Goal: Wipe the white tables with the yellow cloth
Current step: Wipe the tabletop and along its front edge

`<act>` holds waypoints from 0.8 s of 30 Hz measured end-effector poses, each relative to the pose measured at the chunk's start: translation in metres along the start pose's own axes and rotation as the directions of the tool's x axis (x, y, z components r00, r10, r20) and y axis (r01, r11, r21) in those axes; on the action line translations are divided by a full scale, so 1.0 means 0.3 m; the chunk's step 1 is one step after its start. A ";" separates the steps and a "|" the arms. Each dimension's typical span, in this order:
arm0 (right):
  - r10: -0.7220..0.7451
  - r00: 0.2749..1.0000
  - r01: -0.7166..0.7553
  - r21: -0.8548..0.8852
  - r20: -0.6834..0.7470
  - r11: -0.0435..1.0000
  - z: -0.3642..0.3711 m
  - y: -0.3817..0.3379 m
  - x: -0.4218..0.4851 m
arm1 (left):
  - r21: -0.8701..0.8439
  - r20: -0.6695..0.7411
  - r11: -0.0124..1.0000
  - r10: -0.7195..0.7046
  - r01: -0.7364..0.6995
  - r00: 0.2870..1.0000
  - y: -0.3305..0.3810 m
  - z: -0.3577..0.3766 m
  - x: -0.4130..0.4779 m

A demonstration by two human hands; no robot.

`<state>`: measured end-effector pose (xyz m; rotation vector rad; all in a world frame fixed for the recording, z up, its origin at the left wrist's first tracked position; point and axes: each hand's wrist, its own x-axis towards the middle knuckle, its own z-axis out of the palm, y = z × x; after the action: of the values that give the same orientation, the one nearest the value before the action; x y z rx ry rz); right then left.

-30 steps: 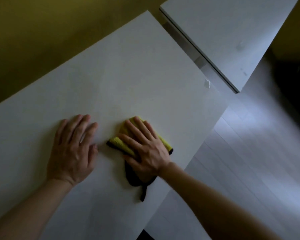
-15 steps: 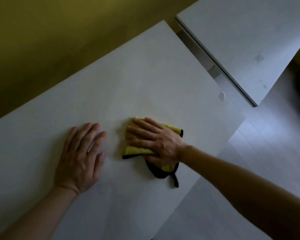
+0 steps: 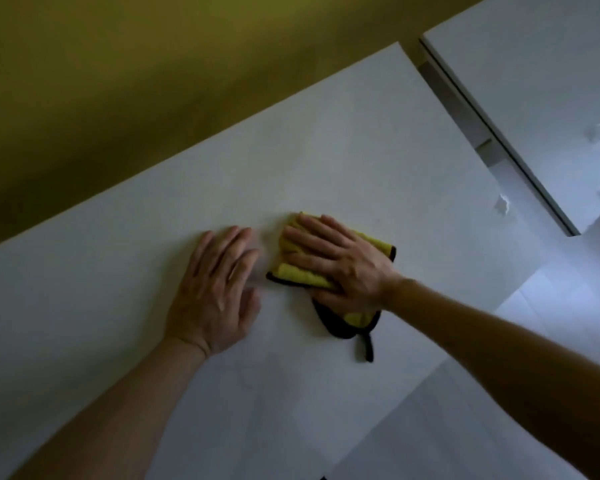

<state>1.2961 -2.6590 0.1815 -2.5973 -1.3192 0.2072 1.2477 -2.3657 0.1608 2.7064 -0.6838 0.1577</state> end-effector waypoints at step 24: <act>0.923 0.324 -0.934 0.083 -0.206 0.347 -0.045 0.189 0.297 | 0.140 -0.115 0.826 -0.534 0.545 0.838 -0.189 -0.049 0.029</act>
<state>1.3956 -2.6213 0.1776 -2.9555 0.4489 0.0382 1.2823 -2.3174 0.1592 2.9151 0.1473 0.1724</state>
